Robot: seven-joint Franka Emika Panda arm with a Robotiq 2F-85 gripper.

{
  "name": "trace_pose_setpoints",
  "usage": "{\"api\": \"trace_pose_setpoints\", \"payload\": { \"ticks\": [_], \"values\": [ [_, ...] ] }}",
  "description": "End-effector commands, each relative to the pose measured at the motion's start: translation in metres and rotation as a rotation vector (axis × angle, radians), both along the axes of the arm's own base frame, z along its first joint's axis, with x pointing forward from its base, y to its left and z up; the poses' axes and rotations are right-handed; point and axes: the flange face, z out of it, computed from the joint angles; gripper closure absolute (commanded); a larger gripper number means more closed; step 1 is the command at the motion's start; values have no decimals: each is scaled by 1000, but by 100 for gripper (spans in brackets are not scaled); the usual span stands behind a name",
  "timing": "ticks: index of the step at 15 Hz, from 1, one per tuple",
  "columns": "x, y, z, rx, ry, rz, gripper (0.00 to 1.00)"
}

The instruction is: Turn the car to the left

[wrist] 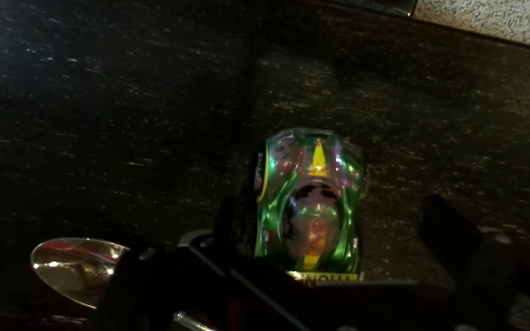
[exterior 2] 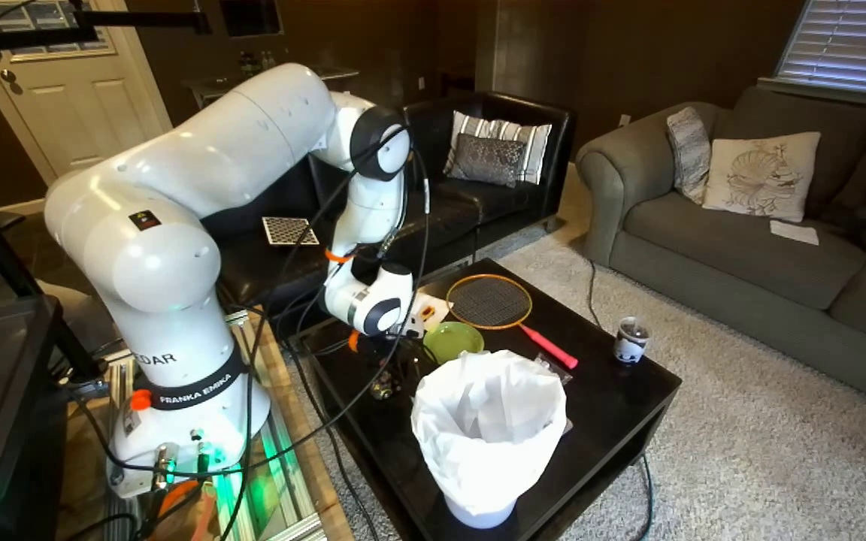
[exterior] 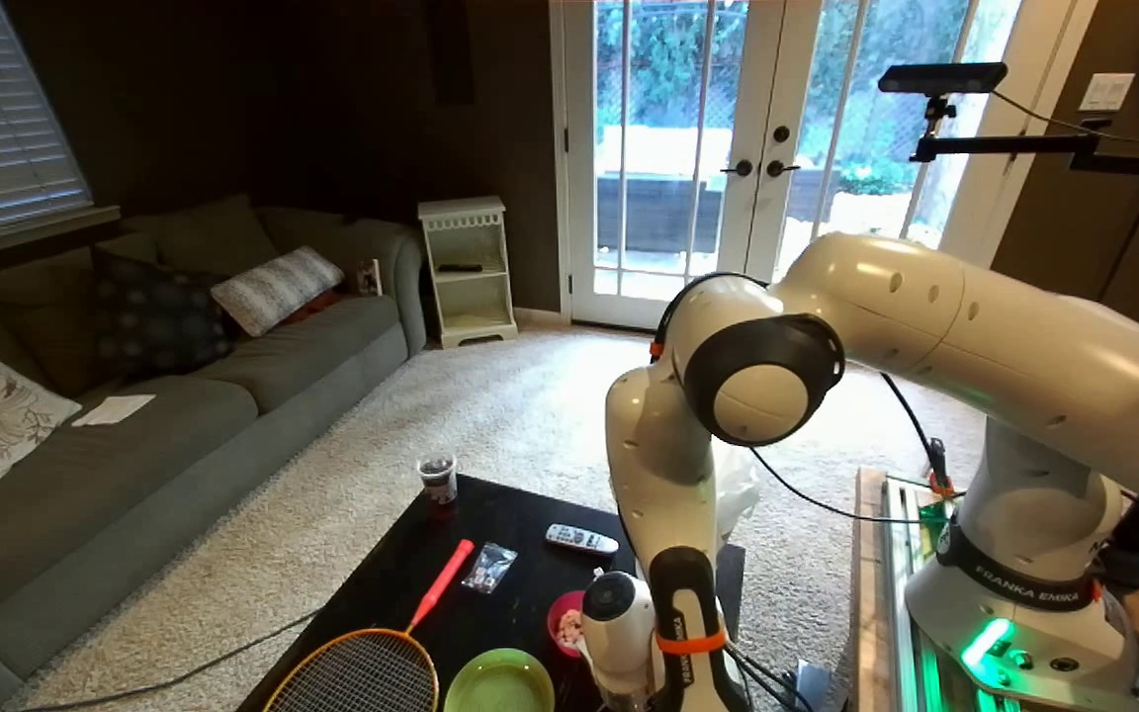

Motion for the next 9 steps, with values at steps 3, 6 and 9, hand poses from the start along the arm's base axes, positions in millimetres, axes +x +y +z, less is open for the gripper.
{"api": "trace_pose_setpoints", "payload": {
  "ticks": [3,6,9],
  "values": [
    [3,4,-13,9,-9,-20,0],
    [5,3,-17,9,-8,-21,0],
    [7,3,-21,4,-11,-23,0]
  ]
}}
